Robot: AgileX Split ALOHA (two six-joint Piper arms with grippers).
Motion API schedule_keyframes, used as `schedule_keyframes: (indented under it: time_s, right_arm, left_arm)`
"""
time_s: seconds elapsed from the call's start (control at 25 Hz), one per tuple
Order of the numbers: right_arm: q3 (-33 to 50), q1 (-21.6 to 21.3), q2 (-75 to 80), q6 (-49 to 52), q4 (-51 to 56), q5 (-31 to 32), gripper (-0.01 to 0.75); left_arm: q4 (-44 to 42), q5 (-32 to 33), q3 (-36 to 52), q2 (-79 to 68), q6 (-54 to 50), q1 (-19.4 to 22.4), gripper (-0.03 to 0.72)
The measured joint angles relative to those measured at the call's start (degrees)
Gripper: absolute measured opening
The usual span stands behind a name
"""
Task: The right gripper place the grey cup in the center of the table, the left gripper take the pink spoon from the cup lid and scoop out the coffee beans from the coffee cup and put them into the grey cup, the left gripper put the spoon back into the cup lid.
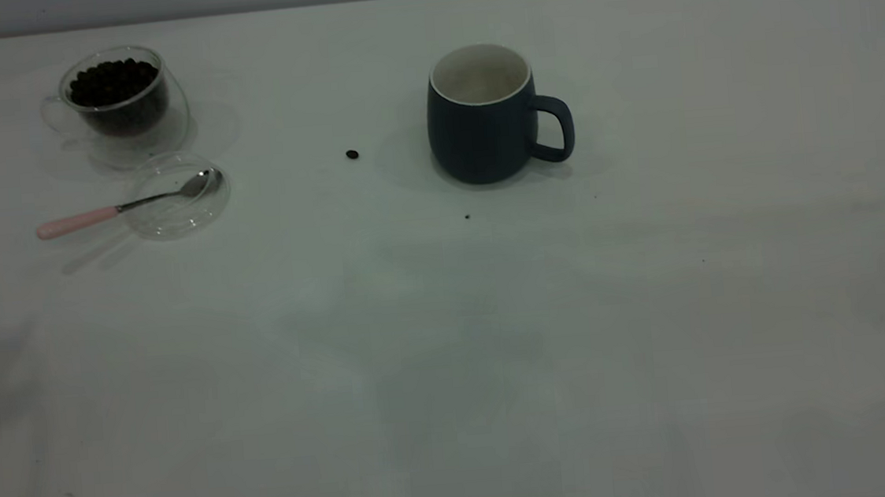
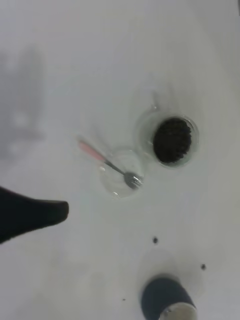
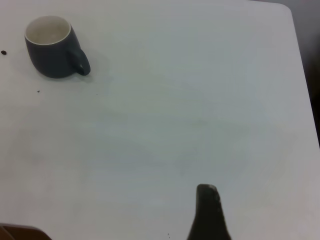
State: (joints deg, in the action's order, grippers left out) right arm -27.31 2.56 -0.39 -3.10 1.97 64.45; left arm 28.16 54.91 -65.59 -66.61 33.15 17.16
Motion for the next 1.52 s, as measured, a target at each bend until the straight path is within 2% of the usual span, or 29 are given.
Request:
schedule_keyframes:
  time_s: [0.2,0.32,0.52,0.76,1.12,1.28,1.52]
  right_arm:
    - [0.00,0.00,0.00,0.00,0.00,0.00,0.590]
    - [0.00,0.00,0.00,0.00,0.00,0.00,0.590]
    - [0.00,0.00,0.00,0.00,0.00,0.00,0.590]
    - [0.00,0.00,0.00,0.00,0.00,0.00,0.590]
    - [0.00,0.00,0.00,0.00,0.00,0.00,0.590]
    - [0.00,0.00,0.00,0.00,0.00,0.00,0.590]
    - [0.00,0.00,0.00,0.00,0.00,0.00,0.590]
  left_arm:
    - [-13.56,6.38,0.47,9.42,-12.10,-6.51,0.593]
    - [-18.18,11.75,0.47,14.45,-17.17,-10.22,0.593]
    - [-22.01,11.90,2.92,22.77,-22.54,-14.24,0.593]
    - [-26.23,11.69,15.60,37.62,-25.65,-19.41,0.593]
    - [-28.51,6.35,35.08,53.72,-29.55,-19.98,0.593]
    - [-28.94,6.04,36.42,58.49,-29.67,-19.98,0.593]
    - [-30.42,9.35,37.85,63.54,-32.18,-19.98,0.593]
